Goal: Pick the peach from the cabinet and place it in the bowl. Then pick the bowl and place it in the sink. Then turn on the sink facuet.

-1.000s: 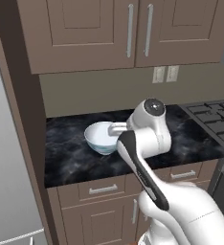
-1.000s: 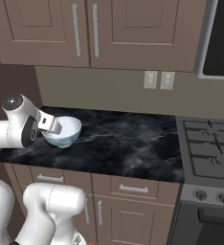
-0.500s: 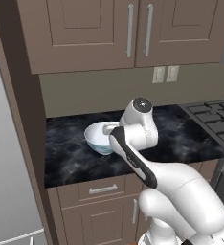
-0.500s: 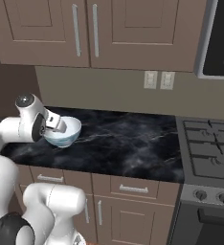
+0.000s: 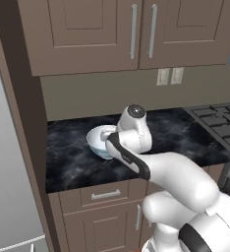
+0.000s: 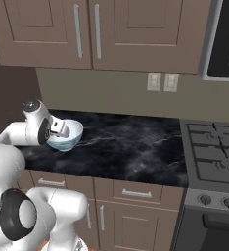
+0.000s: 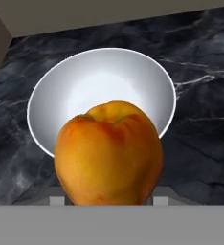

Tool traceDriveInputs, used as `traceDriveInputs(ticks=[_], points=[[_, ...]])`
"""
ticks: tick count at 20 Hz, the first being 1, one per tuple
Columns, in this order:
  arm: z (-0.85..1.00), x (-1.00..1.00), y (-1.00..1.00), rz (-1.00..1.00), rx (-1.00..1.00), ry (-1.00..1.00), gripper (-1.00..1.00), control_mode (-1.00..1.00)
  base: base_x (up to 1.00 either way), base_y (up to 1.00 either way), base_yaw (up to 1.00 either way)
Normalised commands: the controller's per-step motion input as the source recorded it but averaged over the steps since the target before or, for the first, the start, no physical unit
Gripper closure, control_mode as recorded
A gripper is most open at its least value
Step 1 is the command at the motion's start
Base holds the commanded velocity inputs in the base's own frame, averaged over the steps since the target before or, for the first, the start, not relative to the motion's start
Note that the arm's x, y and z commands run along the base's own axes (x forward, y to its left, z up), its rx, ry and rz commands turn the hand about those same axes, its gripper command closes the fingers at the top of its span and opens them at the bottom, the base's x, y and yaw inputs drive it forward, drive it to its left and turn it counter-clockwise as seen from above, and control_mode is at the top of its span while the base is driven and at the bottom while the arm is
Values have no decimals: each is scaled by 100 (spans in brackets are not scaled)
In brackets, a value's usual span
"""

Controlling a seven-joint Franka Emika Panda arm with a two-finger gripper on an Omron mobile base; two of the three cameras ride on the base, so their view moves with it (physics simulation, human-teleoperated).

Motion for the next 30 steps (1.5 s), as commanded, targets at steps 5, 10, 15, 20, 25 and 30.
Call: traceDriveInputs(ticks=[5, 10, 15, 20, 25, 30], points=[[-14, 27, 0, 0, 0, 0, 100, -100, 0, 0, 0], [-20, 13, 0, 0, 0, 4, 100, -100, 0, 0, 0], [-21, 2, 0, 0, 0, 4, -100, -100, 0, 0, 0], [-5, 0, 0, 0, 0, 0, -100, -100, 0, 0, 0], [17, 0, 3, 0, 0, -2, -100, -100, 0, 0, 0], [35, -3, 12, 0, 0, -1, -100, -100, 0, 0, 0]])
